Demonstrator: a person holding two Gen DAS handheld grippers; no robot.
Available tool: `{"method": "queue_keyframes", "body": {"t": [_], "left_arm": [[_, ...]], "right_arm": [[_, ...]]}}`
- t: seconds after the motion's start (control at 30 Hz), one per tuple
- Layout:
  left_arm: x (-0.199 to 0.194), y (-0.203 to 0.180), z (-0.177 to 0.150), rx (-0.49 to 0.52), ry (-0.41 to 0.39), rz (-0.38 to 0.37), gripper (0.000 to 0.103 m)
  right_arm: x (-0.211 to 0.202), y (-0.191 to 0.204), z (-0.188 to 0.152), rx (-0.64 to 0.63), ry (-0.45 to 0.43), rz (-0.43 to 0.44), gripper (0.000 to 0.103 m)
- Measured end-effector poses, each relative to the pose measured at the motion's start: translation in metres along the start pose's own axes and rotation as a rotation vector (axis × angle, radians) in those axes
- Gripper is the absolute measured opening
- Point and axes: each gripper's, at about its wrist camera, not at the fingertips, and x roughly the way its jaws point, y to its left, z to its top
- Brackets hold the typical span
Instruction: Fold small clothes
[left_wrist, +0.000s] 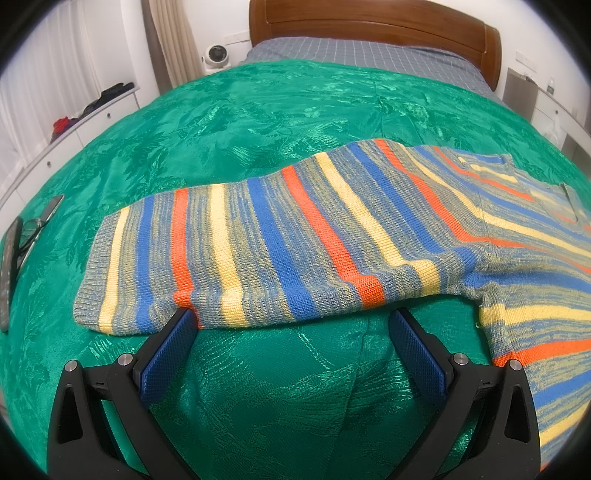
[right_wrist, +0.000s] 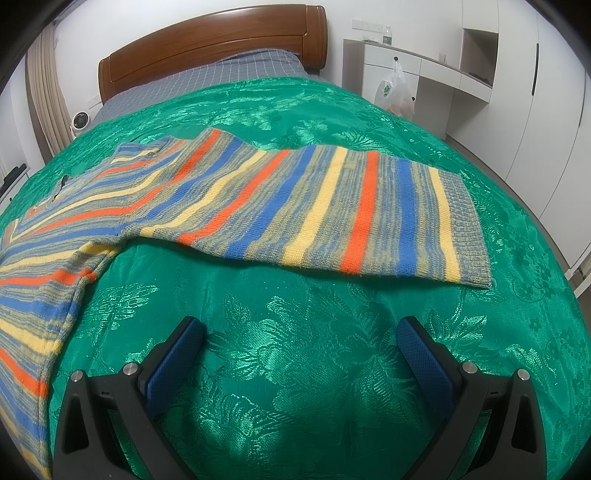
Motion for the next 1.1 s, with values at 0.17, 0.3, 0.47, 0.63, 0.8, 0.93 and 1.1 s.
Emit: {"method": "queue_keyframes", "body": {"t": [0.17, 0.3, 0.47, 0.63, 0.8, 0.93, 1.1], "left_arm": [[-0.0004, -0.0003, -0.0003, 0.000, 0.000, 0.000, 0.103], [0.0002, 0.0003, 0.0003, 0.000, 0.000, 0.000, 0.103], [-0.0002, -0.0002, -0.0002, 0.000, 0.000, 0.000, 0.103], [-0.0004, -0.0003, -0.0004, 0.000, 0.000, 0.000, 0.103], [0.0002, 0.0002, 0.0003, 0.000, 0.000, 0.000, 0.103], [-0.0005, -0.0004, -0.0004, 0.000, 0.000, 0.000, 0.103], [-0.0002, 0.0000, -0.0001, 0.000, 0.000, 0.000, 0.103]], "right_arm": [[0.0000, 0.0002, 0.0001, 0.000, 0.000, 0.000, 0.103], [0.0004, -0.0007, -0.0008, 0.001, -0.002, 0.002, 0.103], [0.0007, -0.0010, -0.0012, 0.001, -0.002, 0.002, 0.103], [0.0006, -0.0010, -0.0012, 0.002, -0.003, 0.003, 0.103], [0.0000, -0.0018, -0.0013, 0.000, -0.002, 0.002, 0.103], [0.0000, -0.0012, -0.0011, 0.000, -0.002, 0.001, 0.103], [-0.0001, -0.0011, -0.0008, 0.001, -0.004, 0.003, 0.103]]}}
